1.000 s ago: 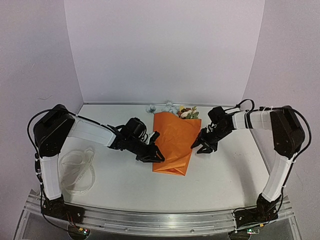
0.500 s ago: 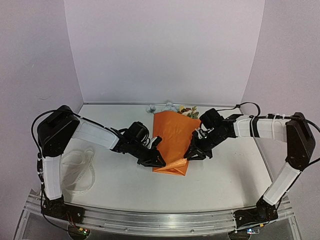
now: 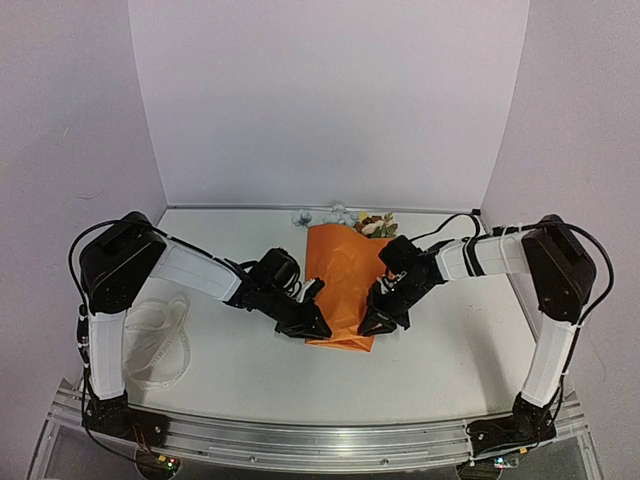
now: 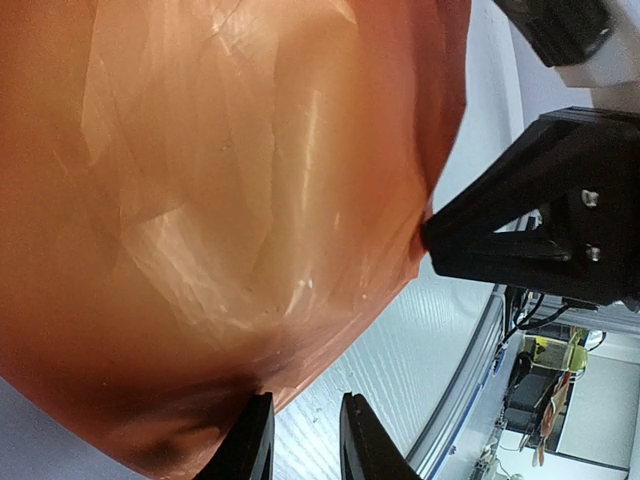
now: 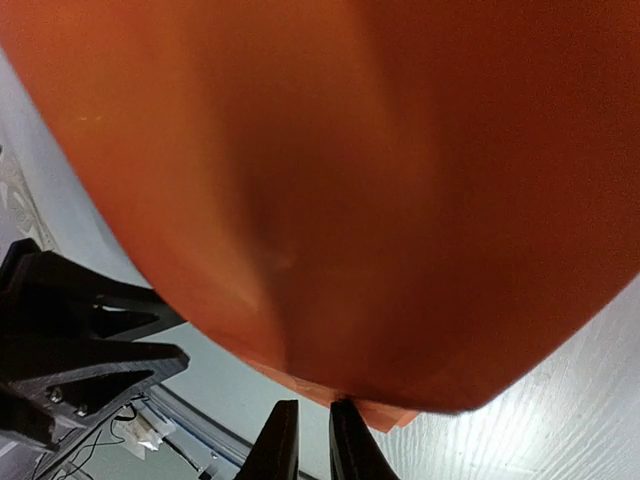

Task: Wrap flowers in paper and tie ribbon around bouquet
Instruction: Press the fold line on the folded bouquet.

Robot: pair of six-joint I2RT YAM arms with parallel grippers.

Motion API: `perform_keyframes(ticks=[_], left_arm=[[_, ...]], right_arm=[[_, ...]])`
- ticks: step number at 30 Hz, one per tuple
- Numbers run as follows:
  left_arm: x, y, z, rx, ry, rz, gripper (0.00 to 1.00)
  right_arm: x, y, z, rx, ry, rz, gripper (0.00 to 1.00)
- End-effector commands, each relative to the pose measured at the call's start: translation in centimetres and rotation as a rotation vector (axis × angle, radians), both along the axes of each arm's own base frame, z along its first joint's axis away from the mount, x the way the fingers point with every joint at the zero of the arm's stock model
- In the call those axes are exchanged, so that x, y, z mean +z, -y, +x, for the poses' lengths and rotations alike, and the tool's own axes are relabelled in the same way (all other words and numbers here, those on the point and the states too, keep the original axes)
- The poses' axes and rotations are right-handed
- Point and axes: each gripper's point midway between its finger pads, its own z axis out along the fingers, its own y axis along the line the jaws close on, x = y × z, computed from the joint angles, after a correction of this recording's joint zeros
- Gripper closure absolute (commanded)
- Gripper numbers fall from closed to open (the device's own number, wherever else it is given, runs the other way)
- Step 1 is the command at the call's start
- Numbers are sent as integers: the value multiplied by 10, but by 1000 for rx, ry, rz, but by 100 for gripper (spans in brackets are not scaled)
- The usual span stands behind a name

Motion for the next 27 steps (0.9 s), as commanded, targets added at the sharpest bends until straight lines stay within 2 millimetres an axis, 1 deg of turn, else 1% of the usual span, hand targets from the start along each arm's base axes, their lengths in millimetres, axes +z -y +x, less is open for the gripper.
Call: perform_keyframes(ticks=[1, 3, 8, 10, 12, 14, 17, 19, 21, 23, 25, 27], left_arm=[[16, 9, 5, -6, 33, -35, 76], [18, 8, 5, -5, 34, -38, 76], [26, 8, 6, -4, 48, -49, 75], [28, 8, 6, -2, 53, -52, 75], [30, 7, 6, 1, 54, -51, 75], [30, 5, 5, 4, 56, -49, 75], [32, 3, 5, 10, 57, -50, 75], [35, 1, 6, 17, 61, -51, 75], [38, -1, 7, 26, 63, -54, 75], [40, -5, 10, 42, 63, -54, 75], [42, -8, 14, 62, 63, -56, 75], [42, -13, 19, 90, 59, -56, 75]], right_arm=[[-10, -7, 8, -15, 0, -2, 89], [-15, -6, 7, -20, -6, -8, 89], [-19, 0, 4, -12, 6, -29, 89], [-24, 1, 1, -5, -10, -36, 89], [-33, 4, -3, 3, -31, -58, 90], [-41, 11, -7, 25, -35, -89, 90], [-46, 26, -12, 55, -41, -146, 90], [-46, 34, -8, 41, -45, -155, 90], [-45, 41, -1, 20, -47, -157, 90], [-41, 45, 7, 13, -42, -155, 90], [-35, 44, 14, 24, -37, -150, 90], [-29, 45, 15, 51, -39, -164, 90]])
